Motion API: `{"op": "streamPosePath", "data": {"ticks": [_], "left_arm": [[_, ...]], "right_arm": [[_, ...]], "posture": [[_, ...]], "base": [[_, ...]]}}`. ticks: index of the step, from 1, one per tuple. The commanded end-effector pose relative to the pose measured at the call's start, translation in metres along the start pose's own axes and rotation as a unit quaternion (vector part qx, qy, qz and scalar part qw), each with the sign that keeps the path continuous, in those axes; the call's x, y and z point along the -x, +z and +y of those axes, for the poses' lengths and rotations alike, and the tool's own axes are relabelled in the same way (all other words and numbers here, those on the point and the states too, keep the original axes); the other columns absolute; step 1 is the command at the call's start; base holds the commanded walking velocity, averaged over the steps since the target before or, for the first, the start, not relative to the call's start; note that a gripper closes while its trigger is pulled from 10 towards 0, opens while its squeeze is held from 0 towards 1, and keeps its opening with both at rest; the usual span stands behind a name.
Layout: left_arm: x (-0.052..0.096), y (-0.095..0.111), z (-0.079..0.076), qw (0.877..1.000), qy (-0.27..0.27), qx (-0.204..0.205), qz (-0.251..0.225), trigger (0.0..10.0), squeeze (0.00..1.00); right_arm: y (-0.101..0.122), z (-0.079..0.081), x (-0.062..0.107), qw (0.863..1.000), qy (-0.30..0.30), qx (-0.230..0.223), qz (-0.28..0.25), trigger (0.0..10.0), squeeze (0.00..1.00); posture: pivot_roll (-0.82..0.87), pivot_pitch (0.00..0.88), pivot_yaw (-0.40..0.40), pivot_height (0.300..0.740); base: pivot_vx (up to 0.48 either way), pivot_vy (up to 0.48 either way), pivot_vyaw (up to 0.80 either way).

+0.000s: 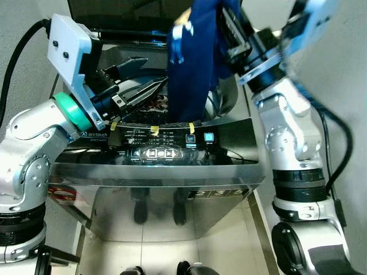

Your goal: Clothes washing

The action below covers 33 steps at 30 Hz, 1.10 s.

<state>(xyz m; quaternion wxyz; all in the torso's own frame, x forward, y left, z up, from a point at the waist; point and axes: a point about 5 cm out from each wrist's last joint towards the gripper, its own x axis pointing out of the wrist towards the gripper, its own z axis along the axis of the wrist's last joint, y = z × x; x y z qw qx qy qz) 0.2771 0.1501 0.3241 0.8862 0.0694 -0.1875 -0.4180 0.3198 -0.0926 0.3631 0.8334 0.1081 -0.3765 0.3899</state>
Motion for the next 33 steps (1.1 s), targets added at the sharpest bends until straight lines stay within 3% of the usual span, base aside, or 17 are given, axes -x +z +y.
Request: {"op": "streamPosePath", "data": {"ticks": [1,8,9,10,15,17,18,19,20,21,24,27,28,29,31,32,33], "left_arm": [[-0.007,-0.001,-0.008,0.999,-0.035,0.007,0.000,10.0,0.00],[-0.032,-0.019,-0.009,0.999,-0.028,-0.031,0.020,10.0,0.00],[-0.053,-0.018,-0.006,0.998,-0.013,-0.069,0.007,10.0,0.00],[-0.053,-0.018,-0.006,0.998,-0.013,-0.069,0.007,10.0,0.00],[-0.070,-0.005,0.017,0.990,0.068,-0.120,-0.022,10.0,0.00],[-0.070,0.000,0.027,0.987,0.104,-0.122,-0.033,10.0,0.00],[-0.067,0.004,0.040,0.980,0.148,-0.127,-0.040,10.0,0.00],[-0.067,0.004,0.040,0.980,0.148,-0.127,-0.040,10.0,0.00],[-0.062,0.007,0.053,0.972,0.187,-0.134,-0.042,10.0,0.00],[-0.062,0.007,0.053,0.972,0.187,-0.134,-0.042,10.0,0.00],[-0.052,0.008,0.073,0.957,0.244,-0.156,-0.032,10.0,0.00],[-0.049,0.006,0.079,0.953,0.256,-0.160,-0.022,10.0,0.00],[-0.045,-0.002,0.087,0.948,0.273,-0.164,0.007,10.0,0.00],[-0.045,-0.002,0.087,0.948,0.273,-0.164,0.007,10.0,0.00],[-0.042,-0.023,0.088,0.962,0.246,-0.103,0.055,10.0,0.00],[-0.042,-0.023,0.088,0.962,0.246,-0.103,0.055,10.0,0.00],[-0.041,-0.031,0.078,0.974,0.207,-0.070,0.064,10.0,0.00]], "right_arm": [[0.015,0.003,-0.003,0.999,0.030,-0.011,-0.026,10.0,0.00],[0.029,0.018,-0.006,0.992,0.108,-0.052,-0.046,10.0,0.00],[0.024,0.029,-0.005,0.987,0.147,-0.055,-0.028,10.0,0.00],[0.024,0.029,-0.005,0.987,0.147,-0.055,-0.028,10.0,0.00],[0.007,0.034,-0.003,0.987,0.155,-0.040,0.018,10.0,0.00],[-0.002,0.031,-0.002,0.989,0.140,-0.029,0.038,10.0,0.00],[-0.017,0.022,-0.004,0.992,0.099,0.006,0.072,10.0,0.00],[-0.017,0.022,-0.004,0.992,0.099,0.006,0.072,10.0,0.00],[-0.034,0.011,-0.008,0.992,0.046,0.042,0.106,10.0,0.00],[-0.034,0.011,-0.008,0.992,0.046,0.042,0.106,10.0,0.00],[-0.055,-0.004,-0.016,0.985,-0.038,0.094,0.142,10.0,0.00],[-0.060,-0.007,-0.019,0.981,-0.062,0.110,0.148,10.0,0.00],[-0.066,-0.009,-0.023,0.974,-0.090,0.132,0.158,10.0,0.00],[-0.066,-0.009,-0.023,0.974,-0.090,0.132,0.158,10.0,0.00],[-0.079,-0.010,-0.032,0.951,-0.142,0.194,0.192,10.0,0.00],[-0.079,-0.010,-0.032,0.951,-0.142,0.194,0.192,10.0,0.00],[-0.084,-0.010,-0.035,0.941,-0.164,0.215,0.202,10.0,0.00]], "posture": [[0.07,0.107,-0.017,0.740],[0.06,0.108,-0.012,0.740],[0.05,0.109,-0.012,0.740],[0.05,0.109,-0.012,0.740],[0.05,0.113,-0.007,0.740],[0.05,0.115,-0.006,0.740],[0.05,0.120,-0.007,0.740],[0.05,0.120,-0.007,0.740],[0.05,0.122,-0.008,0.740],[0.05,0.122,-0.008,0.740],[0.06,0.133,-0.014,0.740],[0.06,0.133,-0.014,0.740],[0.06,0.137,-0.014,0.740],[0.06,0.137,-0.014,0.740],[0.07,0.146,-0.015,0.740],[0.07,0.146,-0.015,0.740],[0.07,0.149,-0.018,0.740]], "base": [[0.000,0.000,0.00],[0.000,0.000,0.00],[0.000,0.000,0.00],[0.000,0.000,0.00],[0.000,0.000,0.00],[0.000,0.000,0.00],[0.000,0.000,0.00],[0.000,0.000,0.00],[0.000,0.000,0.00],[0.000,0.000,0.00],[0.000,0.000,0.00],[0.000,0.000,0.00],[0.000,0.000,0.00],[0.000,0.000,0.00],[0.000,0.000,0.00],[0.000,0.000,0.00],[0.000,0.000,0.00]]}}
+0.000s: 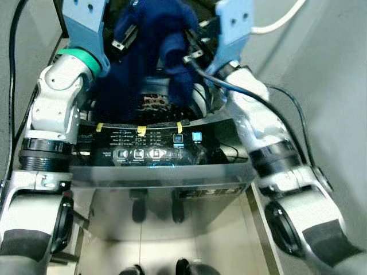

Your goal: Clothes washing

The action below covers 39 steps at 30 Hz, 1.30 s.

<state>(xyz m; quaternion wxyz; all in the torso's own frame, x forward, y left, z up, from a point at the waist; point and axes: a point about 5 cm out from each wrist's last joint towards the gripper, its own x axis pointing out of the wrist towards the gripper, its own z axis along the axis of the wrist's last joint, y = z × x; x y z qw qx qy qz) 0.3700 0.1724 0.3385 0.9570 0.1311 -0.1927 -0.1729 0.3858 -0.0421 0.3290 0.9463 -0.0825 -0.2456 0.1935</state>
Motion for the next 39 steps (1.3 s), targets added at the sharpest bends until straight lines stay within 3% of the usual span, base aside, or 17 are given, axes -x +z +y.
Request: {"op": "streamPosePath", "data": {"ticks": [1,2,4,7,8,9,12,14,15,21,25,28,33,34,38,39], "left_arm": [[0.007,-0.009,-0.017,0.997,-0.067,0.044,0.017,10.0,0.00],[0.007,-0.009,-0.017,0.997,-0.067,0.044,0.017,10.0,0.00],[0.020,-0.005,-0.035,0.989,-0.127,0.080,0.004,10.0,0.00],[0.027,-0.003,-0.042,0.984,-0.147,0.095,-0.004,10.0,0.00],[0.036,0.000,-0.049,0.980,-0.168,0.103,-0.010,10.0,0.00],[0.036,0.000,-0.049,0.980,-0.168,0.103,-0.010,10.0,0.00],[0.058,0.003,-0.062,0.979,-0.182,0.095,-0.020,10.0,0.00],[0.061,0.005,-0.063,0.980,-0.175,0.092,-0.022,10.0,0.00],[0.065,0.007,-0.064,0.980,-0.173,0.091,-0.023,10.0,0.00],[0.072,0.009,-0.063,0.982,-0.167,0.085,-0.015,10.0,0.00],[0.080,0.007,-0.062,0.985,-0.153,0.082,0.004,10.0,0.00],[0.081,0.007,-0.061,0.986,-0.147,0.081,0.006,10.0,0.00],[0.081,0.007,-0.061,0.987,-0.142,0.080,0.006,10.0,0.00],[0.081,0.008,-0.060,0.987,-0.137,0.080,0.007,10.0,0.00],[0.079,0.009,-0.058,0.989,-0.122,0.078,0.005,10.0,0.00],[0.077,0.009,-0.056,0.991,-0.112,0.078,0.004,10.0,0.00]], "right_arm": [[-0.001,0.002,-0.004,0.999,-0.034,0.037,0.008,10.0,0.00],[-0.001,0.002,-0.004,0.999,-0.034,0.037,0.008,10.0,0.00],[-0.006,-0.002,-0.003,0.998,-0.050,0.040,0.022,10.0,0.00],[-0.009,-0.004,-0.002,0.998,-0.046,0.046,0.023,10.0,0.00],[-0.012,-0.006,0.001,0.998,-0.034,0.044,0.021,10.0,0.00],[-0.012,-0.006,0.001,0.998,-0.034,0.044,0.021,10.0,0.00],[-0.023,-0.008,0.011,0.998,0.009,0.048,0.026,10.0,0.00],[-0.027,-0.009,0.014,0.998,0.016,0.054,0.032,10.0,0.00],[-0.032,-0.010,0.015,0.997,0.018,0.057,0.042,10.0,1.00],[-0.040,-0.008,0.015,0.996,0.038,0.061,0.057,10.0,1.00],[-0.031,0.005,0.020,0.988,0.154,-0.001,0.032,10.0,1.00],[-0.028,0.007,0.023,0.982,0.189,-0.005,0.025,10.0,1.00],[-0.027,0.006,0.024,0.981,0.192,-0.002,0.021,10.0,1.00],[-0.024,0.003,0.024,0.982,0.188,-0.004,0.012,10.0,0.00],[-0.014,-0.008,0.025,0.984,0.172,-0.030,-0.017,10.0,0.00],[-0.008,-0.015,0.028,0.984,0.166,-0.054,-0.036,10.0,0.00]], "posture": [[0.08,0.152,-0.021,0.740],[0.08,0.152,-0.021,0.740],[0.08,0.154,-0.021,0.740],[0.07,0.156,-0.018,0.740],[0.07,0.156,-0.013,0.740],[0.07,0.156,-0.013,0.740],[0.06,0.151,-0.008,0.740],[0.06,0.151,-0.007,0.740],[0.07,0.146,-0.009,0.740],[0.08,0.138,-0.012,0.740],[0.07,0.125,-0.016,0.740],[0.07,0.122,-0.018,0.740],[0.07,0.118,-0.018,0.740],[0.07,0.115,-0.018,0.740],[0.08,0.115,-0.016,0.740],[0.08,0.115,-0.015,0.740]], "base": [[0.000,0.000,0.00],[0.000,0.000,0.00],[0.000,0.000,0.00],[0.000,0.000,0.00],[0.000,0.000,0.00],[0.000,0.000,0.00],[0.000,0.000,0.00],[0.000,0.000,0.00],[0.000,0.000,0.00],[0.000,0.000,0.00],[0.000,0.000,0.00],[0.000,0.000,0.00],[0.000,0.000,0.00],[0.000,0.000,0.00],[0.000,0.000,0.00],[0.000,0.000,0.00]]}}
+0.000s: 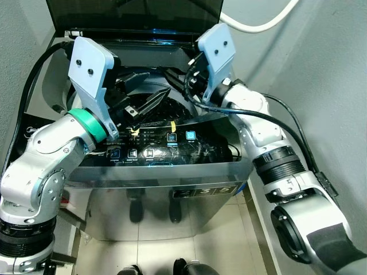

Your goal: Clothes washing

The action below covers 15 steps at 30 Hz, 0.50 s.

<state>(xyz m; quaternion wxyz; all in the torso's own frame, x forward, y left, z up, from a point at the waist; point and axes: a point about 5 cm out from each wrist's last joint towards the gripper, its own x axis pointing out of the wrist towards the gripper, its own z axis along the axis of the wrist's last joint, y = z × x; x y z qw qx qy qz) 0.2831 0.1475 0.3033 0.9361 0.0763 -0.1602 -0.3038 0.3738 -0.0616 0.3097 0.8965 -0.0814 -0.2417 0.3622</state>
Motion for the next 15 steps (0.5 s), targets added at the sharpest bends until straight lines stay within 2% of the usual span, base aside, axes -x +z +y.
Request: {"op": "streamPosePath", "data": {"ticks": [1,2,5,7,9,11,12,14,15], "left_arm": [[0.001,0.000,0.002,1.000,0.011,-0.002,0.003,10.0,0.00],[-0.002,0.001,0.007,1.000,0.030,-0.001,-0.003,10.0,0.00],[-0.005,0.002,0.011,0.999,0.052,0.002,-0.012,10.0,0.00],[-0.006,0.002,0.012,0.998,0.058,0.003,-0.013,10.0,0.00],[-0.010,0.002,0.015,0.997,0.078,0.003,-0.021,10.0,0.00],[-0.010,0.002,0.015,0.997,0.078,0.003,-0.021,10.0,0.00],[-0.013,0.003,0.017,0.995,0.096,-0.001,-0.029,10.0,0.00],[-0.013,0.003,0.017,0.995,0.096,-0.001,-0.029,10.0,0.00],[-0.015,0.004,0.022,0.992,0.123,-0.007,-0.038,10.0,0.00]], "right_arm": [[0.005,-0.004,0.004,1.000,-0.003,-0.012,-0.016,10.0,0.00],[0.023,-0.015,0.018,0.996,-0.022,-0.042,-0.074,10.0,0.00],[0.042,-0.030,0.031,0.985,-0.075,-0.071,-0.140,10.0,0.00],[0.046,-0.034,0.034,0.980,-0.093,-0.079,-0.155,10.0,0.00],[0.053,-0.044,0.042,0.967,-0.149,-0.085,-0.187,10.0,0.00],[0.053,-0.044,0.042,0.967,-0.149,-0.085,-0.187,10.0,0.00],[0.052,-0.048,0.047,0.960,-0.189,-0.073,-0.191,10.0,0.00],[0.052,-0.048,0.047,0.960,-0.189,-0.073,-0.191,10.0,0.00],[0.046,-0.047,0.050,0.957,-0.221,-0.051,-0.182,10.0,0.00]], "posture": [[0.08,0.115,-0.015,0.740],[0.07,0.113,-0.012,0.740],[0.06,0.115,-0.011,0.740],[0.06,0.115,-0.011,0.740],[0.06,0.111,-0.007,0.740],[0.06,0.111,-0.007,0.740],[0.05,0.107,-0.004,0.740],[0.05,0.107,-0.004,0.740],[0.05,0.106,-0.004,0.740]], "base": [[0.000,0.000,0.00],[0.000,0.000,0.00],[0.000,0.000,0.00],[0.000,0.000,0.00],[0.000,0.000,0.00],[0.000,0.000,0.00],[0.000,0.000,0.00],[0.000,0.000,0.00],[0.000,0.000,0.00]]}}
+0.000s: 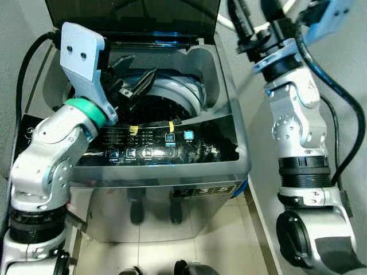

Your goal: Clothes washing

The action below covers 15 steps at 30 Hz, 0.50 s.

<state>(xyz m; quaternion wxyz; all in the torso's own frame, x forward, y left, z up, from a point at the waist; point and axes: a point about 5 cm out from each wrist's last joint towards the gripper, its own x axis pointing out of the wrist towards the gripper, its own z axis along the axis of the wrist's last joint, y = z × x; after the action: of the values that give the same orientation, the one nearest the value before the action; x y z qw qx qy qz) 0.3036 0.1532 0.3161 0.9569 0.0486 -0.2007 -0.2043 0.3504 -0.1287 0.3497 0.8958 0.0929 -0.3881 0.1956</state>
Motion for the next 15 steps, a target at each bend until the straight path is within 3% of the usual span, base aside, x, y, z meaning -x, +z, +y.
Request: {"op": "streamPosePath", "data": {"ticks": [1,4,9,15], "left_arm": [[-0.004,0.001,0.008,0.999,0.042,-0.011,-0.014,10.0,0.00],[-0.006,0.002,0.011,0.998,0.058,-0.014,-0.021,10.0,0.00],[-0.014,0.005,0.020,0.993,0.104,-0.012,-0.046,10.0,0.00],[-0.017,0.007,0.026,0.990,0.126,-0.002,-0.055,10.0,0.00]], "right_arm": [[-0.008,-0.002,0.010,0.998,-0.048,0.032,0.005,10.0,0.00],[-0.013,-0.002,0.014,0.997,-0.067,0.041,0.013,10.0,0.00],[-0.026,-0.003,0.025,0.988,-0.106,0.099,0.047,10.0,0.00],[-0.024,-0.008,0.025,0.986,-0.120,0.102,0.048,10.0,0.00]], "posture": [[0.05,0.103,-0.007,0.740],[0.06,0.102,-0.009,0.740],[0.04,0.090,-0.014,0.740],[0.03,0.092,-0.020,0.740]], "base": [[0.000,0.000,0.00],[0.000,0.000,0.00],[0.000,0.000,0.00],[0.000,0.000,0.00]]}}
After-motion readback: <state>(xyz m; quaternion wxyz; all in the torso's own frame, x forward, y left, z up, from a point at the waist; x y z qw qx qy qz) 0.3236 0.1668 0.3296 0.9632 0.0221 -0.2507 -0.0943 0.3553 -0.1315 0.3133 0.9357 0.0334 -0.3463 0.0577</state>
